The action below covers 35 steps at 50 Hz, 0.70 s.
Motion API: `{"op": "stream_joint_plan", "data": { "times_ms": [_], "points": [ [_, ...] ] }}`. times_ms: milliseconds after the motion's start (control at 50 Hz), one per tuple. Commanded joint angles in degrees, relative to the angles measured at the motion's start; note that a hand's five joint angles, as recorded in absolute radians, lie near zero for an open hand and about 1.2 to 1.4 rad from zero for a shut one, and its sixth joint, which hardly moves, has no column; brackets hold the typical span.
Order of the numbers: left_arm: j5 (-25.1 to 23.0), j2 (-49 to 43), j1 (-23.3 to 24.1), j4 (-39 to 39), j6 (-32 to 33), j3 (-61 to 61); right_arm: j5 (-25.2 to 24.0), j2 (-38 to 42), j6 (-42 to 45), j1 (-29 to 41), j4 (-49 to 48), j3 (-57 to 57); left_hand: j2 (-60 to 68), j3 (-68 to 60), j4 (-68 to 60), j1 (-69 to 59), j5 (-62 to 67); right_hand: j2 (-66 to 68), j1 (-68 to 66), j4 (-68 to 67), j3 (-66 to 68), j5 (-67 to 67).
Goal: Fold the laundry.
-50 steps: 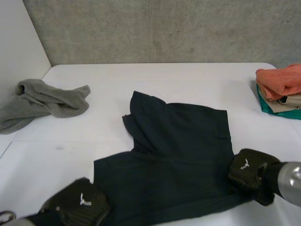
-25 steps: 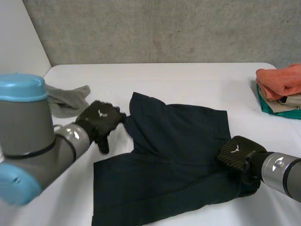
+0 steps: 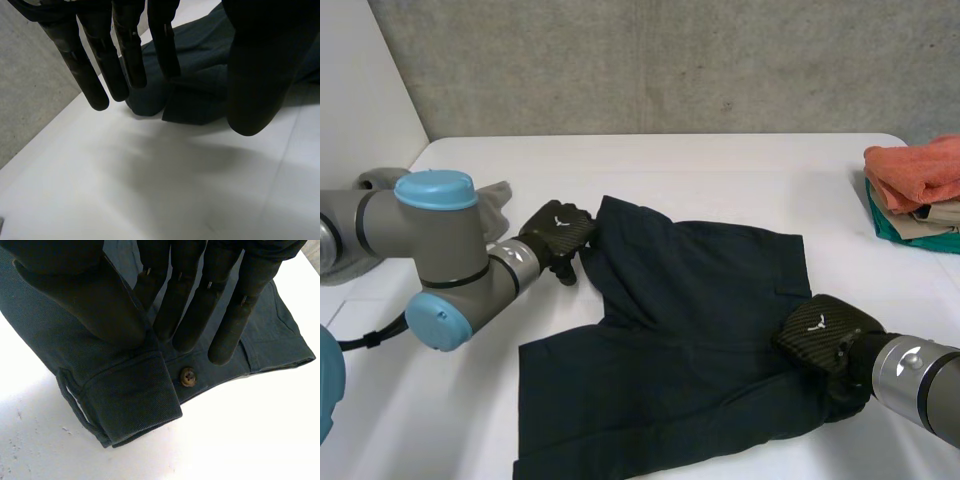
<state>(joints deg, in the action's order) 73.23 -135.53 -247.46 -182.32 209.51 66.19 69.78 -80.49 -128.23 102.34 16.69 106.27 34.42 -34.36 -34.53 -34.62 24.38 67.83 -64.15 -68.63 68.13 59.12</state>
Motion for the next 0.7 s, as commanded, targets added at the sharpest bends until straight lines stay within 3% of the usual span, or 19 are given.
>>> {"op": "stream_joint_plan", "data": {
  "times_ms": [20,60,160,360,540,700],
  "points": [
    [0.0,-2.4,1.1,-2.7,0.1,-0.8,-0.1,-0.1,0.0,-0.1,-0.1,0.5,4.7,-4.8,-4.6,-4.5,4.8,12.2,-15.8,-11.4,11.9,10.9],
    [0.1,-2.8,1.4,-2.8,0.2,-0.9,-0.1,-0.1,-0.1,0.0,-0.2,0.6,6.2,-6.3,-6.1,-6.0,6.3,12.2,-15.8,-11.4,11.9,10.9],
    [0.9,-2.5,1.7,-2.8,1.5,-0.7,-0.1,-0.2,-0.4,0.1,-0.6,1.0,45.5,-45.6,-45.4,-45.3,45.6,12.2,-15.8,-11.4,11.9,10.9],
    [16.0,4.5,1.9,0.8,9.9,3.3,-0.1,-0.2,-0.7,0.7,-1.3,0.7,45.6,-45.6,-45.5,-45.4,45.6,12.2,-15.8,-11.4,11.9,10.9],
    [21.7,8.0,3.3,1.4,20.8,8.8,0.1,-0.4,-1.6,1.5,-1.6,0.4,45.6,-45.6,-45.5,-45.4,45.6,12.2,-15.8,-11.4,11.9,10.9],
    [23.4,6.0,3.2,1.4,22.8,6.7,0.3,-0.4,-1.8,2.5,-2.4,-0.2,45.6,-45.6,-45.5,-45.4,45.6,12.2,-15.8,-11.4,11.9,10.9]
  ]
}}
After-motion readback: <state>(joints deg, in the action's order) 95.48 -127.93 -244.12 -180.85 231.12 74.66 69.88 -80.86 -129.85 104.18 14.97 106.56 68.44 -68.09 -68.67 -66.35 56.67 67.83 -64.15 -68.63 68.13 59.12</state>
